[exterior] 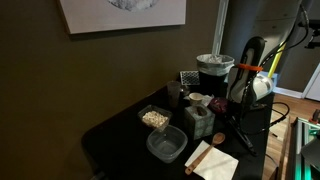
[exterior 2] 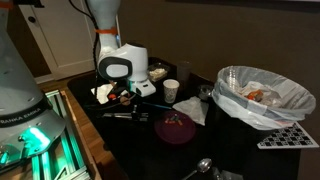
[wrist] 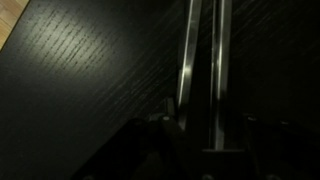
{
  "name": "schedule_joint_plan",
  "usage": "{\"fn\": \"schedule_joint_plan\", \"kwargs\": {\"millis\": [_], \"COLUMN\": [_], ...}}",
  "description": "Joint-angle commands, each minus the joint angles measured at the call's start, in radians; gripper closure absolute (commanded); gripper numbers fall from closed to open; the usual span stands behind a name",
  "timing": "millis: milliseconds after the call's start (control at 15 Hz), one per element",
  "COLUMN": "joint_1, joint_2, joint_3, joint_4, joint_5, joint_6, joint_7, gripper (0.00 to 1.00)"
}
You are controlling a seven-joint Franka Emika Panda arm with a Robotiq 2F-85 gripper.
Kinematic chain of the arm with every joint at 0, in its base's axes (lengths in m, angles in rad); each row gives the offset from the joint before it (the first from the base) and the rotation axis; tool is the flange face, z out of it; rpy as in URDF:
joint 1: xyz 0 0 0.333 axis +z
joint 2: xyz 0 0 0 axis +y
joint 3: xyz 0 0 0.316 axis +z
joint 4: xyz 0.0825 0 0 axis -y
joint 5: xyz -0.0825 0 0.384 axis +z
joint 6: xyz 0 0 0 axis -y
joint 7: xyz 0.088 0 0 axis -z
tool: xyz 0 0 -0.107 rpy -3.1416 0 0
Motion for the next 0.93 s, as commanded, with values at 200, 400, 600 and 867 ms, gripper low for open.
{"fn": "schedule_joint_plan", "kwargs": {"millis": [200,400,600,867], "joint_1": [0.075,0.116,0.163,0.213], "joint_2": [0.001,-0.009,-0.01,-0.014], "joint_3": [-0.055,-0.081,-0.112,-0.149], "joint_4": [-0.002,-0.008,-0.009,-0.009], "joint_5": [0.013,0.012,0.011,0.012], "joint_6": [0.008,0.008,0.008,0.006], "joint_7": [0.003,0.011,0.02,0.03], "gripper": [0.36,0.38,0.4,0.43]}}
